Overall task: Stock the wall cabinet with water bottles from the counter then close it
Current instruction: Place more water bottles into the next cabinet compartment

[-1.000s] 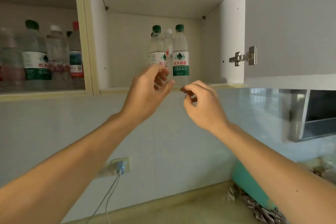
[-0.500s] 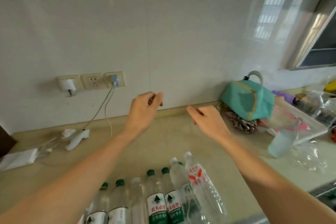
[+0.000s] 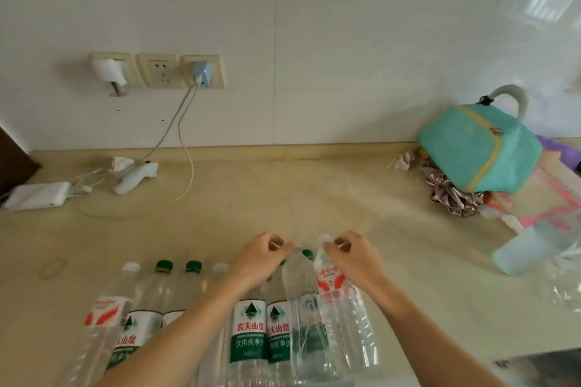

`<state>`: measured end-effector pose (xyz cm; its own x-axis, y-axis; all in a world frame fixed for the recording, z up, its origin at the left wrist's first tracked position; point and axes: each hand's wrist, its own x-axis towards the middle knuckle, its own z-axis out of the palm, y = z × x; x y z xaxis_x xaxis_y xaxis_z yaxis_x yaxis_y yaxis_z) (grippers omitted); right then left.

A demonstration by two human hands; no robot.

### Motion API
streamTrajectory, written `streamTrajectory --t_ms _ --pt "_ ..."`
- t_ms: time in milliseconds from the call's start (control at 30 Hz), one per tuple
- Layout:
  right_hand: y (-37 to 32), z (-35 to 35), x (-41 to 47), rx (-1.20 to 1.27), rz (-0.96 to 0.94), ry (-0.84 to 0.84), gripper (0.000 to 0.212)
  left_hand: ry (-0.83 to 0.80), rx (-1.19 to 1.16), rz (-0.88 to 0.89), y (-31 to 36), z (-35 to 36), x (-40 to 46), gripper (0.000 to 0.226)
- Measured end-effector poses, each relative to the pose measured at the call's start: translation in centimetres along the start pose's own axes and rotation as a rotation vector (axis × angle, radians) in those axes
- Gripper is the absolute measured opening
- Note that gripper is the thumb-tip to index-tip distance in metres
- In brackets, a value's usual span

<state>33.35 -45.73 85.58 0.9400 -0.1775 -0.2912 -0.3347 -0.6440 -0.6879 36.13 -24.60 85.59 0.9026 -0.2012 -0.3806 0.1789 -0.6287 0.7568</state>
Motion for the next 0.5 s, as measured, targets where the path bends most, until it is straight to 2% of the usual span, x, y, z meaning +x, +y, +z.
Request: streamTrajectory --t_ms 100,267,400,500 --pt "0.2 0.4 0.4 0.006 0.018 -0.103 0.025 -0.011 -0.045 -0.044 0.1 1.3 0.1 0.049" --pt "-0.1 1.3 1.5 0.141 0.086 -0.088 0.02 0.023 -0.201 -0.134 1.2 2.8 0.2 0.056" --pt "-0.3 1.3 2.6 0.287 0.153 -0.087 0.014 0.009 -0.268 -0.19 1.6 3.1 0.8 0.051" --pt "-0.2 1.2 3.0 0.424 0.195 -0.094 0.017 0.009 -0.295 -0.186 1.6 3.2 1.1 0.042"
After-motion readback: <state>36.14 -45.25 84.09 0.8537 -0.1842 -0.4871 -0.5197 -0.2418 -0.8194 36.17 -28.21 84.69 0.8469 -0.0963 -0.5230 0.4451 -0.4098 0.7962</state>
